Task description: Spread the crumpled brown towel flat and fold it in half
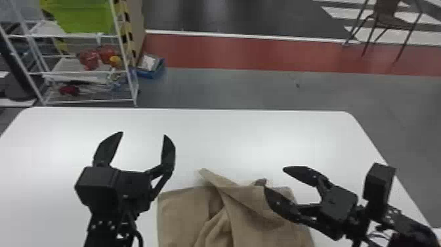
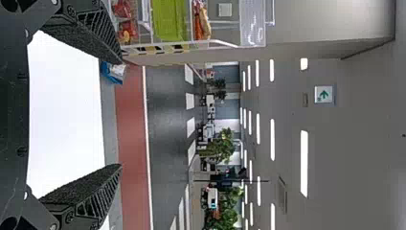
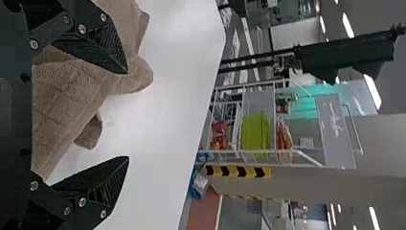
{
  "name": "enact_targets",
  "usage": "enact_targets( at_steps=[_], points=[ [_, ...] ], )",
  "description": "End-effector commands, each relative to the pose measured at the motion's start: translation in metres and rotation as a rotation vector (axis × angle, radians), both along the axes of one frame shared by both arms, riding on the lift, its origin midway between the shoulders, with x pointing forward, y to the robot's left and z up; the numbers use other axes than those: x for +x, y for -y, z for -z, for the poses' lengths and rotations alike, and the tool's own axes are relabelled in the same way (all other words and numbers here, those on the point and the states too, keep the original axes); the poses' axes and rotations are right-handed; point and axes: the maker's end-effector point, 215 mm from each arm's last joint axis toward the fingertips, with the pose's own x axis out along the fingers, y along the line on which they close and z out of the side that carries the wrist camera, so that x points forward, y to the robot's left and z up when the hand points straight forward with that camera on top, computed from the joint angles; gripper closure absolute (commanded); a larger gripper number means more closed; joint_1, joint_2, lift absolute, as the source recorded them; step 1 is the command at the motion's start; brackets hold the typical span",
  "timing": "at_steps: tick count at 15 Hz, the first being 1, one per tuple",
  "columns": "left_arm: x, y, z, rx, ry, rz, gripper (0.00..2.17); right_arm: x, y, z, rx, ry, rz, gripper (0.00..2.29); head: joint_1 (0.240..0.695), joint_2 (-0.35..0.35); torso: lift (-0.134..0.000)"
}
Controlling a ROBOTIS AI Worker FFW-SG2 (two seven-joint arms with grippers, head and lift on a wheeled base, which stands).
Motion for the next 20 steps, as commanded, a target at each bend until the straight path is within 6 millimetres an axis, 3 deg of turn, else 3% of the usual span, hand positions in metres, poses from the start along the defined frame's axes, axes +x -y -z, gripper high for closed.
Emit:
enact_targets(
  at_steps=[1, 3, 9, 13, 15, 17, 18, 20],
  points=[
    [0.0, -0.002, 0.001, -0.003, -0.003, -0.003, 0.14, -0.007, -0.031, 0.001, -0.073, 0.021, -0.085, 0.29, 0.695, -0.052, -0.122],
    [-0.001, -0.002, 0.0, -0.003, -0.001, -0.002, 0.14, -0.01, -0.049, 0.009, -0.149, 0.026, -0.126, 0.37, 0.695, -0.022, -0.122],
    [-0.002, 0.001, 0.002, -0.003, -0.005, 0.007, 0.14, 0.017, -0.081, 0.017, -0.248, 0.014, -0.166, 0.44, 0.695, 0.034, -0.122],
    [-0.002, -0.004, 0.001, -0.003, -0.004, 0.002, 0.14, 0.026, -0.066, 0.053, -0.304, -0.141, -0.104, 0.5, 0.695, 0.055, -0.122],
    [-0.002, -0.004, 0.002, -0.002, -0.006, 0.003, 0.14, 0.027, -0.061, 0.061, -0.306, -0.182, -0.09, 0.87, 0.695, 0.049, -0.122],
    [-0.001, -0.002, 0.003, 0.0, -0.007, 0.006, 0.14, 0.025, -0.06, 0.063, -0.296, -0.204, -0.087, 1.52, 0.695, 0.038, -0.122],
    [-0.001, -0.001, 0.002, -0.002, -0.005, 0.007, 0.14, 0.023, -0.063, 0.061, -0.288, -0.205, -0.096, 1.69, 0.695, 0.037, -0.122],
    [0.0, -0.001, 0.002, 0.001, -0.004, 0.007, 0.14, 0.02, -0.064, 0.045, -0.272, -0.174, -0.094, 1.72, 0.695, 0.035, -0.122]
  ],
)
